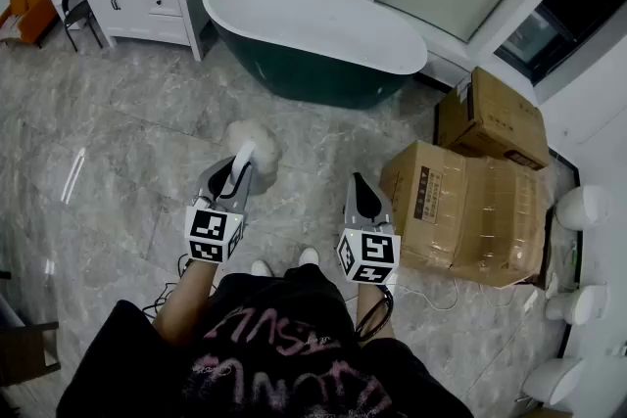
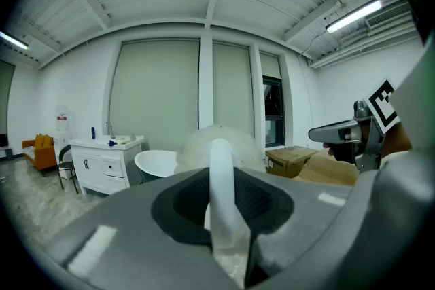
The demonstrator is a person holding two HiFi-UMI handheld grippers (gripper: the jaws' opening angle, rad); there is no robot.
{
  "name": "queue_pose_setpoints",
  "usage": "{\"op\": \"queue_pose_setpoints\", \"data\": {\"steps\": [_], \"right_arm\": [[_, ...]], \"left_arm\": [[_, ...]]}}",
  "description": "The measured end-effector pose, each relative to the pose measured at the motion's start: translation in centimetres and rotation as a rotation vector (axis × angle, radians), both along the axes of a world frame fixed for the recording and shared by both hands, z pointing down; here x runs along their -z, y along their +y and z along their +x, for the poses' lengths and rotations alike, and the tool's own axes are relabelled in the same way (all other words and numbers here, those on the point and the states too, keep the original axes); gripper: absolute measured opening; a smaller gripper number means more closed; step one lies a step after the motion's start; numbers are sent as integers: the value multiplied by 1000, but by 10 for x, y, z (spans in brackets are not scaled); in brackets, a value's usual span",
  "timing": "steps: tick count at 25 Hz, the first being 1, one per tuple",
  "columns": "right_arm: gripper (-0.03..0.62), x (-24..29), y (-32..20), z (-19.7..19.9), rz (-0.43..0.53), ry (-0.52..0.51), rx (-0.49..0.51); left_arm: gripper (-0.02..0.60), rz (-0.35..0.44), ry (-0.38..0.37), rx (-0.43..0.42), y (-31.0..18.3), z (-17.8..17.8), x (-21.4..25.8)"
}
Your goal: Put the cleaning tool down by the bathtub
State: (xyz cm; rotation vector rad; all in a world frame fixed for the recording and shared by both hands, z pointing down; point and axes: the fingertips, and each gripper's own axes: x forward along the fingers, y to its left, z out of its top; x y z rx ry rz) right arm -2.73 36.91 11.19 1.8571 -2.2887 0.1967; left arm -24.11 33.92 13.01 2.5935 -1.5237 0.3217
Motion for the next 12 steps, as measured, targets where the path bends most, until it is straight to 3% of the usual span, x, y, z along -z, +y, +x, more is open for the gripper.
{"op": "queue_pose_setpoints", "data": {"steps": [12], "right_arm": [[12, -4, 2, -2, -11, 0, -11]], "left_arm": [[89, -16, 7, 0, 5, -5, -4]]}}
